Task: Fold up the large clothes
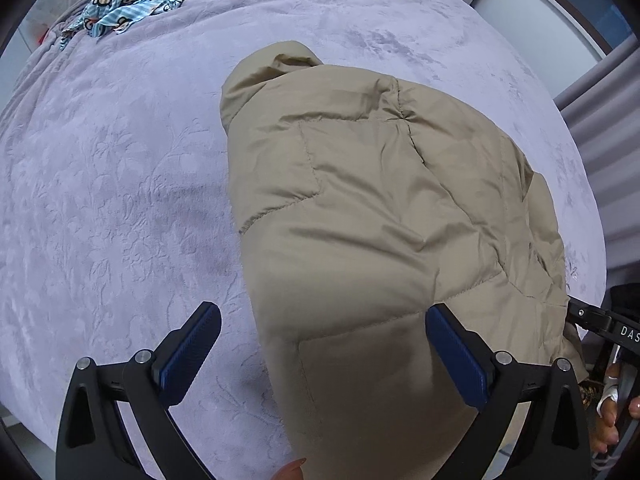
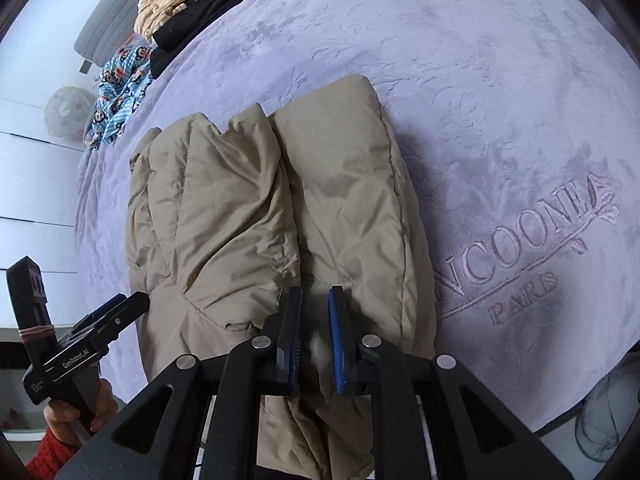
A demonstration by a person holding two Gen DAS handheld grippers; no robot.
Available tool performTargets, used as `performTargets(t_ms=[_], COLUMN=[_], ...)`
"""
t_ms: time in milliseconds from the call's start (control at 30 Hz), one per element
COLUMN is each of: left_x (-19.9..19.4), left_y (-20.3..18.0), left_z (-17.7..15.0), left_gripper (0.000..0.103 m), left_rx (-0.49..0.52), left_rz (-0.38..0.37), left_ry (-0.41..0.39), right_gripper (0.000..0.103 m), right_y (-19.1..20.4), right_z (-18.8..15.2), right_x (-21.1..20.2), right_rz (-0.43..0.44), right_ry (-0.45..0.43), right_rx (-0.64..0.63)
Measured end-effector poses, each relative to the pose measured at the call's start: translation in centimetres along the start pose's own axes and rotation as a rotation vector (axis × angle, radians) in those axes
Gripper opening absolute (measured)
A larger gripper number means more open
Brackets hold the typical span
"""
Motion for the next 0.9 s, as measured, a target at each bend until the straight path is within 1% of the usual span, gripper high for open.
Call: performTargets(t_ms=[33, 67, 100, 167, 200, 233, 267, 333, 467, 533, 600, 700, 767, 867, 900], left_x=[-0.1, -0.3, -0.4, -0.5, -0.6, -0.6, -0.6, -0.8, -1.0, -1.1, -0.9, -0.3, 0.0, 0.3, 0.3], left_y=[0.1, 0.3, 0.5, 1.0, 1.3, 1.6, 1.9, 2.4, 3.6, 4.4, 5.1, 5.6, 5.5, 5.0, 4.8], left_z=[-0.1, -0.2, -0.2, -0.3, -0.4, -0.4, -0.4, -0.4, -0.4, -0.5, -0.5, -0.4, -0.3, 0.1, 0.3], left_gripper=[0.103, 0.103, 0.103, 0.103, 0.103, 0.103, 0.103, 0.103, 0.103, 0.103, 0.103, 0.103, 0.103, 0.103, 0.103], left_rx=[0.006, 0.013, 0.016, 0.019, 0.020, 0.020, 0.021, 0.025, 0.033, 0.015, -0.004, -0.016, -0.022, -0.028, -0.041], left_rz=[0.001, 0.004, 0.005, 0.002, -0.001, -0.004, -0.009, -0.018, -0.022, -0.041, -0.064, -0.056, -0.067, -0.088, -0.104], left_ry=[-0.003, -0.008, -0.014, -0.019, -0.018, -0.016, -0.016, -0.022, -0.038, -0.034, -0.022, -0.003, 0.009, 0.014, 0.023], right_gripper=[0.031, 0.035, 0.042, 0.047, 0.052, 0.061, 0.065, 0.085, 0.085, 0.085, 0.086, 0.086, 0.087, 0.087, 0.089], right_y=[0.1, 0.2, 0.3, 0.5, 0.6, 0.6, 0.6, 0.5, 0.1, 0.0, 0.0, -0.2, -0.6, -1.2, -1.4], right_z=[-0.3, -0.6, -0.9, -1.4, -1.6, -1.7, -1.9, -2.1, -2.6, -2.7, -2.7, -2.4, -1.9, -1.2, -0.8], right_x=[-0.3, -0.6, -1.0, -1.6, -1.9, -2.2, -2.5, -3.1, -4.0, -4.2, -4.3, -4.3, -4.2, -4.0, -3.9], right_rz=[-0.010, -0.024, -0.036, -0.039, -0.042, -0.049, -0.061, -0.075, -0.061, -0.067, -0.070, -0.080, -0.085, -0.051, -0.036], right_ry=[-0.008, -0.020, -0.034, -0.056, -0.071, -0.086, -0.104, -0.139, -0.181, -0.188, -0.187, -0.184, -0.182, -0.172, -0.163], right_rx=[0.002, 0.004, 0.009, 0.020, 0.023, 0.023, 0.021, 0.036, 0.083, 0.088, 0.089, 0.085, 0.093, 0.111, 0.106])
Point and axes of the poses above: each gripper's, at about its wrist camera, not at the fingertips, and x roughly the way its jaws point, y to its left, z to its top, the point moved 1 cm from there along x, roughly the way its jaws point, and after that the axes turned 10 degrees about z, right-handed, at the moved point
